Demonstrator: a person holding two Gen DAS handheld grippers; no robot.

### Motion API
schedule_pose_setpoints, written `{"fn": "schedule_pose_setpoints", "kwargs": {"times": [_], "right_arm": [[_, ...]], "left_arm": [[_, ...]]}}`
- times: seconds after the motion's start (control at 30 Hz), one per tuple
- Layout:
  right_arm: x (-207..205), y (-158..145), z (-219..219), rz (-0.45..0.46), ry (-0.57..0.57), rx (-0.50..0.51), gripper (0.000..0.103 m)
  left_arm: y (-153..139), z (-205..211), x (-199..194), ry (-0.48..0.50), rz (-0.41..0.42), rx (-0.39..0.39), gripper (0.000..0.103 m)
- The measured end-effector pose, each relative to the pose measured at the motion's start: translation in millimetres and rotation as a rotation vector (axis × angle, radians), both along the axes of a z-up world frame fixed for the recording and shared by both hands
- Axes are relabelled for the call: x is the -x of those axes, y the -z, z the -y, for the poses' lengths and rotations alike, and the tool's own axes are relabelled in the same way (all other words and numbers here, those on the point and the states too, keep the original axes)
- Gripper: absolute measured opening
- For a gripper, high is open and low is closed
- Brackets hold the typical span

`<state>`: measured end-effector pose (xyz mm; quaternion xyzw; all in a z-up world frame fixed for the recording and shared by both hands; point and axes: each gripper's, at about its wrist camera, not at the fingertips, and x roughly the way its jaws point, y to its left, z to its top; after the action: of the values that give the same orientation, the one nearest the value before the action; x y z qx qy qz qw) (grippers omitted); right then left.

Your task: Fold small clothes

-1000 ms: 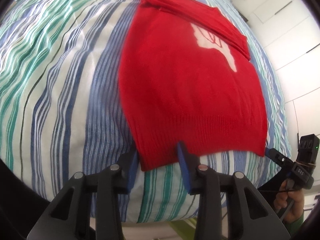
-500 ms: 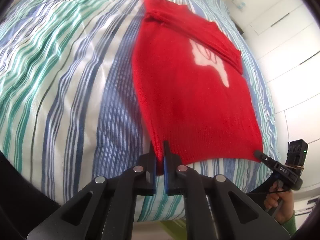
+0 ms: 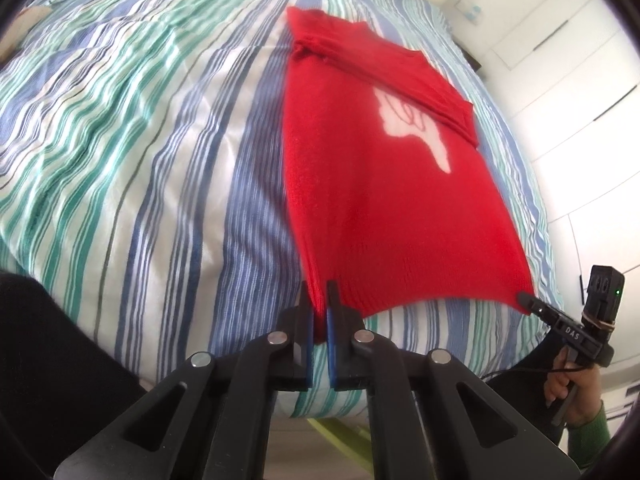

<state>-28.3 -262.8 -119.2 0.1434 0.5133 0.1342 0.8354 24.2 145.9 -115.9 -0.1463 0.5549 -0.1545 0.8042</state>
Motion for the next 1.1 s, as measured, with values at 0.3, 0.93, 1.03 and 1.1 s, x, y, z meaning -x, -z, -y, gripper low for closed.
{"fn": "schedule_pose_setpoints", "kwargs": {"times": [0.3,0.93,1.03,1.1], "right_arm": [[7.6,-5.3,2.6,0.025,0.032,-0.026,0.003],[8.8,-16.2,31.0,-0.022,0.15,-0.24,0.003],[-35.3,-23.2,54.7,0.008,0.221,-0.347,0.003],[-72.3,-34.7,64.7,0.044,0.239,-0.379,0.003]], "left_arm": [[-11.4,9.1,8.0,0.031,0.032,-0.005,0.002],[-43.3,-0.5,-25.2,-0.02,0.015,0.144,0.002],[-60.1,3.9,-75.7,-0.035,0.068,0.195,0.002],[-65.2,12.5,-115.6,-0.038,0.095,0.185,0.002]]}}
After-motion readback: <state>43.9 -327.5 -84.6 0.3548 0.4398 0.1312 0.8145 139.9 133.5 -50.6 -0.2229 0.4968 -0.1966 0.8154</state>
